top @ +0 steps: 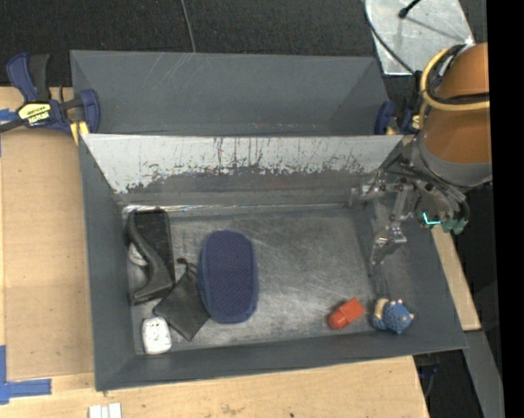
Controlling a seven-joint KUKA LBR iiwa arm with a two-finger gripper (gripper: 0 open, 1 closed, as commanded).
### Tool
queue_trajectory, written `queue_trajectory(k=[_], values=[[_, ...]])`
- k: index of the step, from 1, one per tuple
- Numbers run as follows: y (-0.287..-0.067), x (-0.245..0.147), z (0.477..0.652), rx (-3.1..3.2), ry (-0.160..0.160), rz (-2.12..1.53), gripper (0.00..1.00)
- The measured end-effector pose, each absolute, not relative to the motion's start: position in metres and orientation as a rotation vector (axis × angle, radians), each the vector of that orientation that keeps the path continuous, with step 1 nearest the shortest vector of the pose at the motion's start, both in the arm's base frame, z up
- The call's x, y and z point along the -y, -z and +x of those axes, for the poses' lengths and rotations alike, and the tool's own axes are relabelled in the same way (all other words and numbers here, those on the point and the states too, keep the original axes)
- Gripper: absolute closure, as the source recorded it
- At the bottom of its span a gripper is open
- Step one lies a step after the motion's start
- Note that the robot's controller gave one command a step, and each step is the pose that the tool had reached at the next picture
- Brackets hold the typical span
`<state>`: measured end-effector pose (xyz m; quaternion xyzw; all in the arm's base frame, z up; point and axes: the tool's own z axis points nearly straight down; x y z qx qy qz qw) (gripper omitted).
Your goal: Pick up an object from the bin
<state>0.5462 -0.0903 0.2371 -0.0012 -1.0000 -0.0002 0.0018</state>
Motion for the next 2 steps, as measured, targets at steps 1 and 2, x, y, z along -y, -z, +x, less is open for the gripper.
queue_trajectory(k=[1,2], values=[[-0.0946,0.0934,0.5075,3.090,-0.006,0.635,0.00],[-0.1016,0.0990,0.5120,2.944,-0.003,1.113,0.00]])
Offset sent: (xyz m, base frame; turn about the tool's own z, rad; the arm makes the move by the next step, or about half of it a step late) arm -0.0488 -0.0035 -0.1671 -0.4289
